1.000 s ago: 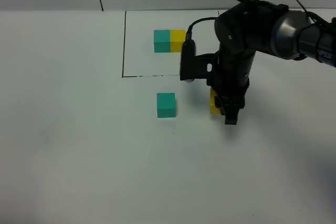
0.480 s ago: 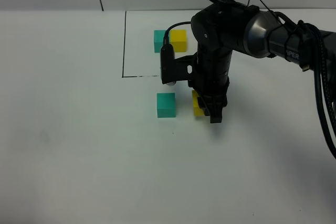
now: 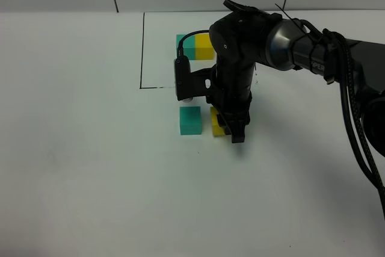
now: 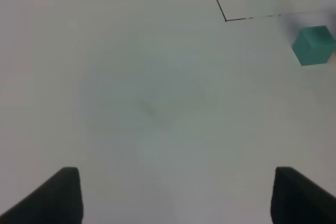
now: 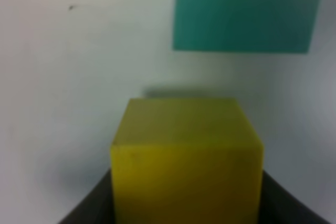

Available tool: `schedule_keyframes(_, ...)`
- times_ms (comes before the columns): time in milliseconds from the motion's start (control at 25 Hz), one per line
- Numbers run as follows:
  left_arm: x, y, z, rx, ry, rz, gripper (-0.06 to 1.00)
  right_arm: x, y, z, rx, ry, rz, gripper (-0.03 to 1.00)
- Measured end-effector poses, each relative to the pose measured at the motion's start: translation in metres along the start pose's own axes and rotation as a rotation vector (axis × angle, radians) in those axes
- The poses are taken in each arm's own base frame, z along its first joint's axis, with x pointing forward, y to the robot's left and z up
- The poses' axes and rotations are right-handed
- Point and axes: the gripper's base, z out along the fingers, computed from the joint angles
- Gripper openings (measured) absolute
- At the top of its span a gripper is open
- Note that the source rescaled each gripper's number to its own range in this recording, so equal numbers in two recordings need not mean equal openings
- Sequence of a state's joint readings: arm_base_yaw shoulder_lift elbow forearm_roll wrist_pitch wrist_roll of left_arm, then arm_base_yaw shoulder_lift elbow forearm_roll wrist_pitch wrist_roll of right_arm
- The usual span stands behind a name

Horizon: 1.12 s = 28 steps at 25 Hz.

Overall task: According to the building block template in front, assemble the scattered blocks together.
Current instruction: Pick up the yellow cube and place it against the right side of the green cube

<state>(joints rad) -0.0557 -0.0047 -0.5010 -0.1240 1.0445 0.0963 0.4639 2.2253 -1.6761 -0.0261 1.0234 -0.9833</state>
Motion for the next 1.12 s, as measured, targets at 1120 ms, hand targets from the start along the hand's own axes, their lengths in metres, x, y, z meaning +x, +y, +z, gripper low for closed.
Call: schedule_keyframes(1120, 0.000, 0.000, 0.000, 0.000, 0.000, 0.000, 0.67, -0.006, -0.008, 0.018, 0.015, -0.018, 0.079, 0.00)
